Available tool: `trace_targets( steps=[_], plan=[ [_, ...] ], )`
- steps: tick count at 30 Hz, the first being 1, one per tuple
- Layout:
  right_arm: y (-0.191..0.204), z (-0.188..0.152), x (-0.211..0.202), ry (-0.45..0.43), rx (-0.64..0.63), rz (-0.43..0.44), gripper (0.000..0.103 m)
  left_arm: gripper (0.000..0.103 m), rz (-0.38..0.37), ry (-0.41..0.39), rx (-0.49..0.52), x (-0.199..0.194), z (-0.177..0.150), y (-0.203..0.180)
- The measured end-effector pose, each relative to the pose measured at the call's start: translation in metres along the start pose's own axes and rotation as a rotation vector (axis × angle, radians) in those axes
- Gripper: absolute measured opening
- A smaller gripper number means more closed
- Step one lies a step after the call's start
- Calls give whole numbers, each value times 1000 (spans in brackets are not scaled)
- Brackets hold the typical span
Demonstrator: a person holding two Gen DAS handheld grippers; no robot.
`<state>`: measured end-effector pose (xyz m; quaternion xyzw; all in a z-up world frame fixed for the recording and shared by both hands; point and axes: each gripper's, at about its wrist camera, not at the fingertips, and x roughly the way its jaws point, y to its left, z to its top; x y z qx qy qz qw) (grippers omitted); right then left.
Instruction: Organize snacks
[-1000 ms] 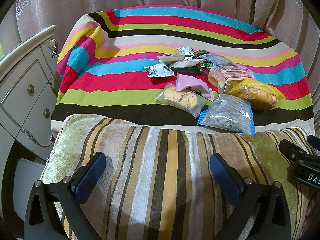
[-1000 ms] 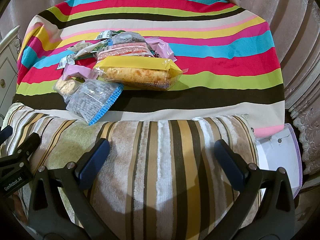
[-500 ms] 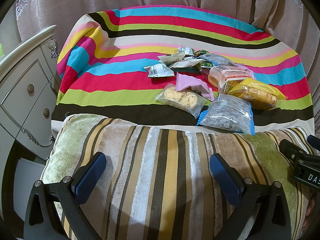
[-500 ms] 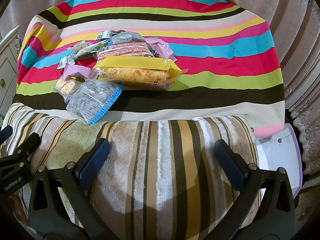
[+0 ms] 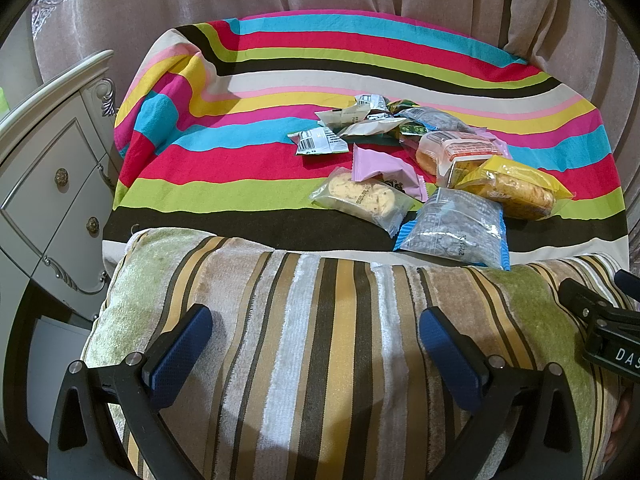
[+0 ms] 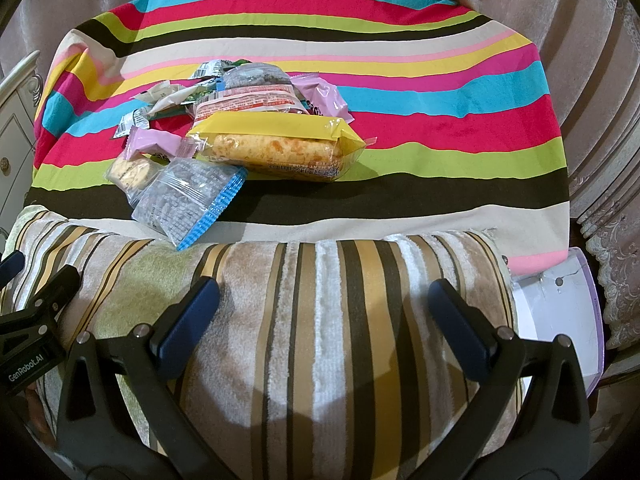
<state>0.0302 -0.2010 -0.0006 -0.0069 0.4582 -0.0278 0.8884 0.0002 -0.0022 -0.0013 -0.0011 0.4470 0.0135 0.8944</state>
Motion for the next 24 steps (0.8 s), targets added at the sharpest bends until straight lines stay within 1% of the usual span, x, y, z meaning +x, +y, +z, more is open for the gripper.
trace_targets(
  steps=[21,23,24],
  plan=[
    [0,0,1,2,-2,-1,103,103,0,-2,0,0,0,0],
    [-2,2,1,6,1,16,103,103,-6,-20,-5,-2,2,0],
    [-5,3,1,-3,12,32,103,103,-28,-33,-4,-3,4,1]
  ],
)
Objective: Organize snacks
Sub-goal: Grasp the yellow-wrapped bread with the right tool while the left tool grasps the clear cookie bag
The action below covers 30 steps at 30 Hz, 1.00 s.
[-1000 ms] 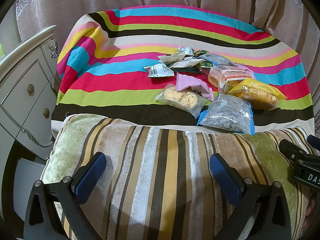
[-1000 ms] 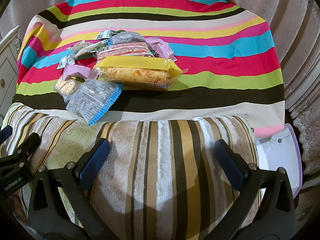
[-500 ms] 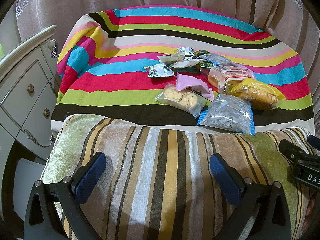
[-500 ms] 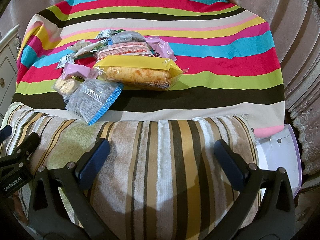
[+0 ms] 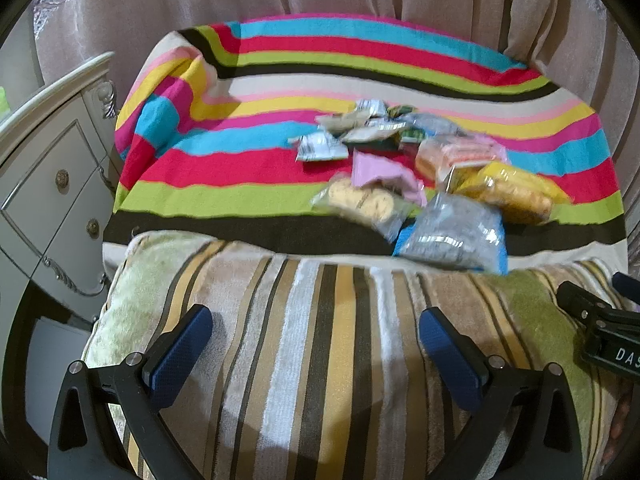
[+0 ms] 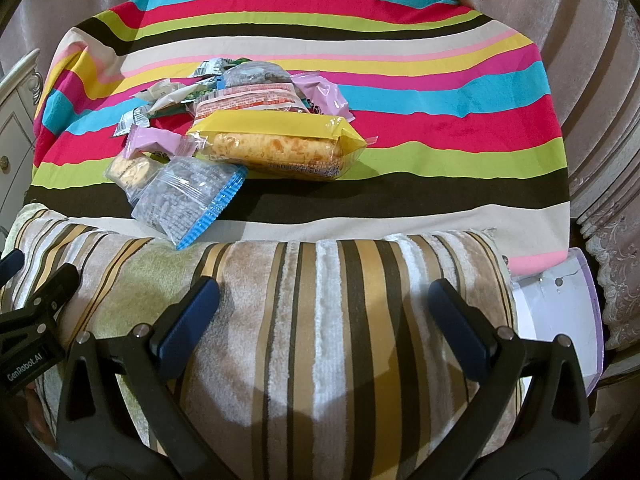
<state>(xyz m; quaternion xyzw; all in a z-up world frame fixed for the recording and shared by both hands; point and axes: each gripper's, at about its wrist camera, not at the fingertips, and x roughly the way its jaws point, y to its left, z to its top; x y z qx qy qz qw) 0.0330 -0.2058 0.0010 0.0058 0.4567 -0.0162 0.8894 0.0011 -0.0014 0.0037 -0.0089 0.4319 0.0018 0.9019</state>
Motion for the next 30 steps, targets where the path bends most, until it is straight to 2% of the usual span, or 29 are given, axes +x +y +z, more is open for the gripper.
trace_targets(
  steps=[4,7,10,12,15,18,21,24,26,27,28,30],
  plan=[
    [-8,15,5,-11,22,56,103,103,-152,-35,-26,-1,17,5],
    [-9,30,13,-17,29,82,103,103,-217,-35,-34,7,30,4],
    [-1,42,20,-9,-24,82,103,100,-224,42,-71,28,40,5],
    [9,51,19,-42,-110,30,103,97,-252,72,-106,38,46,8],
    [21,63,21,-78,-260,-48,103,96,-250,116,-144,55,56,12],
    [26,74,32,-71,-367,-81,103,92,-260,163,-189,71,66,13],
    [30,82,44,-55,-459,-74,103,92,-253,195,-209,85,74,7],
    [33,86,52,-39,-494,-36,102,89,-251,247,-234,101,79,0],
    [38,86,61,-24,-532,-27,96,80,-249,272,-256,109,81,-2],
    [40,86,64,-17,-544,-26,86,79,-249,286,-272,114,82,-2],
    [42,84,69,-2,-557,-18,81,79,-239,278,-276,116,85,-4],
    [43,84,76,8,-560,-16,81,79,-219,278,-269,121,91,-9]
  ],
)
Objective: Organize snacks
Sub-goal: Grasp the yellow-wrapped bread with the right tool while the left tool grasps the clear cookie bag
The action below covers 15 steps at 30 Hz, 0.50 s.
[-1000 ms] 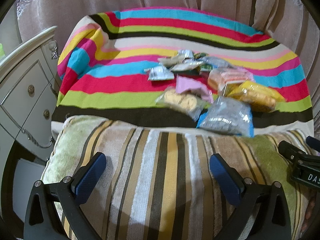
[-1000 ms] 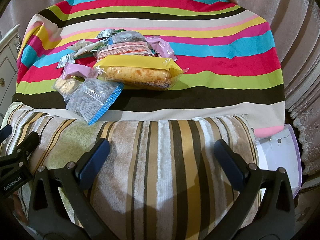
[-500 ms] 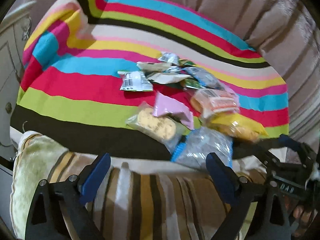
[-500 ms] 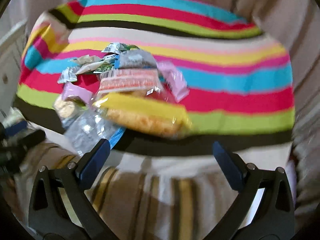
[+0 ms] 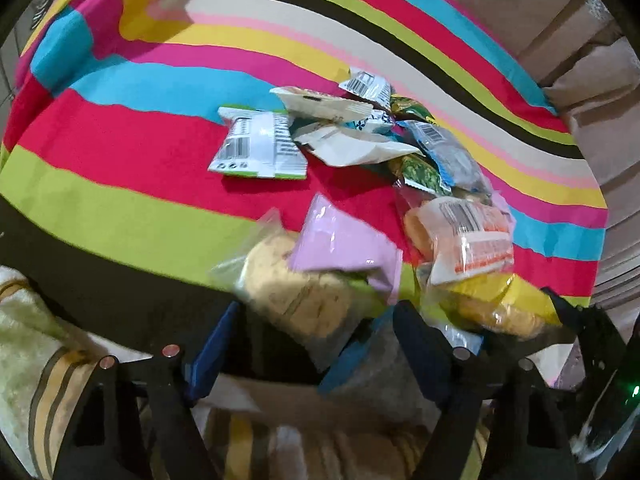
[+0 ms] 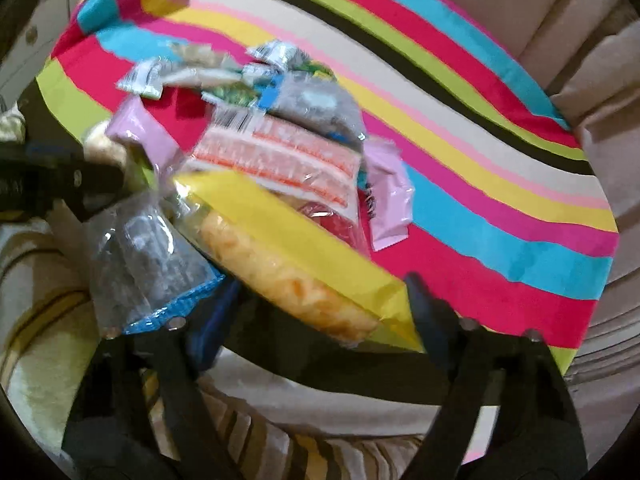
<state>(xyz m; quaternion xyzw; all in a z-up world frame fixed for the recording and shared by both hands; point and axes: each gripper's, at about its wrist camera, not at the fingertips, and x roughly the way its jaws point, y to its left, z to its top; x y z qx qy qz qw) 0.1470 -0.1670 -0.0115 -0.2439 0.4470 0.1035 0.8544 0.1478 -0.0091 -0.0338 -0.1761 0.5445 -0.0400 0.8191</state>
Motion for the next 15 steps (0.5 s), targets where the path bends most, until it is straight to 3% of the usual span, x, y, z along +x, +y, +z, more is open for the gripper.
trace_targets(
  steps=[1,5,6,9,15],
  plan=[
    [-2,0,2,3,12,25,80,78,24,-4,13,3,2,-4],
    [-13,-1,3,-13,64,75,74,52,167,-38,91,13,7,-23],
    [-15,-1,2,-19,75,83,70,50,178,-42,102,14,7,-25],
    [-21,-4,-3,-39,116,113,65,46,164,-51,107,13,5,-26],
    [-38,-17,-14,-66,220,233,59,45,96,-86,23,-3,-5,-2]
  ],
)
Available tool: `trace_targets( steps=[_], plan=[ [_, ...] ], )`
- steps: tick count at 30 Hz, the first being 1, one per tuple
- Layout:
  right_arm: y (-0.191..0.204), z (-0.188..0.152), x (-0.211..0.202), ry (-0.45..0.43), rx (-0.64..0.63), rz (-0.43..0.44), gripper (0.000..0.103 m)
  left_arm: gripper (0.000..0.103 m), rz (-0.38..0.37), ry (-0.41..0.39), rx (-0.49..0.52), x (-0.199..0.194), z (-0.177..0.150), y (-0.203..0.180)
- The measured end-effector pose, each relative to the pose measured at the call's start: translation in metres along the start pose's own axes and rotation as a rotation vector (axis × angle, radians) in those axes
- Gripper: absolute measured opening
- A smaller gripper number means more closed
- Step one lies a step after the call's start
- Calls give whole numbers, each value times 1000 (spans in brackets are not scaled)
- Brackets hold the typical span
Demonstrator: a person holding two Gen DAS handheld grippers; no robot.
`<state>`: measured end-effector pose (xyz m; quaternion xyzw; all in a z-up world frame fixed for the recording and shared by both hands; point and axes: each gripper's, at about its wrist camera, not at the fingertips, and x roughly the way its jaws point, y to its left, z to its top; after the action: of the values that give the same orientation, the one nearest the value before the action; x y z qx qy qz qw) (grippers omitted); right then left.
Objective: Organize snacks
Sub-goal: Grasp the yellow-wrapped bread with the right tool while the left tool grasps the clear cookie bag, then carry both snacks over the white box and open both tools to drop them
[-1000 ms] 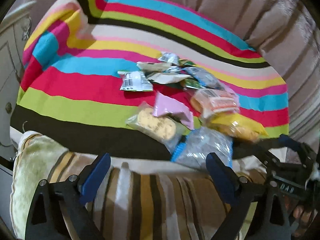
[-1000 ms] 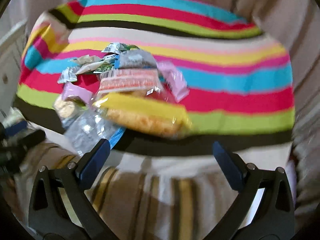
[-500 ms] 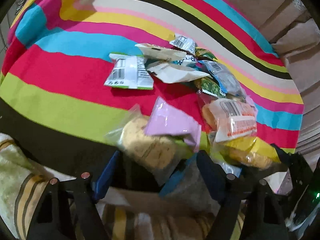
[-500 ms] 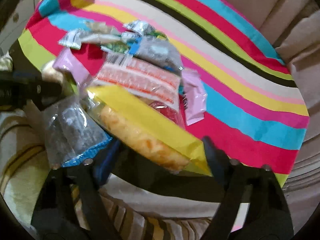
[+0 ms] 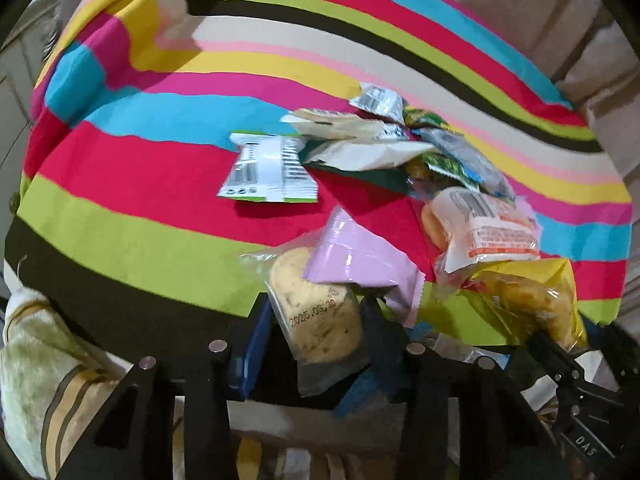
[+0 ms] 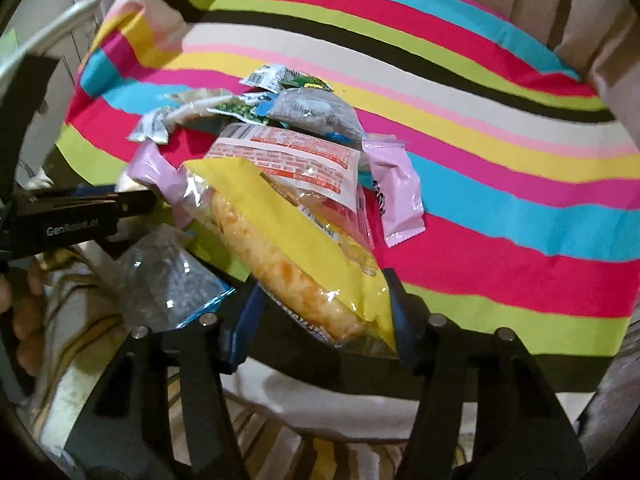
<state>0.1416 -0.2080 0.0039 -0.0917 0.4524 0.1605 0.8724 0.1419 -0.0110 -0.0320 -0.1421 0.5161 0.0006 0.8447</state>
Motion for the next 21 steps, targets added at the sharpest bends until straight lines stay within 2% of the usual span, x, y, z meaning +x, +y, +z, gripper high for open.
trace_targets(
  steps=[4,11,17,21],
  plan=[
    [-11,-5,-11,-27,74,57,58,45,-47,-60,-38,-17,-7,13],
    [-30,-17,-30,-122,206,101,54,45,-69,-167,-37,-56,-23,13],
    [-53,-43,-64,-183,303,91,54,45,-145,-200,35,-77,-28,-18],
    [-77,-66,-93,-218,380,44,54,45,-238,-204,137,-87,-40,-62]
  ],
)
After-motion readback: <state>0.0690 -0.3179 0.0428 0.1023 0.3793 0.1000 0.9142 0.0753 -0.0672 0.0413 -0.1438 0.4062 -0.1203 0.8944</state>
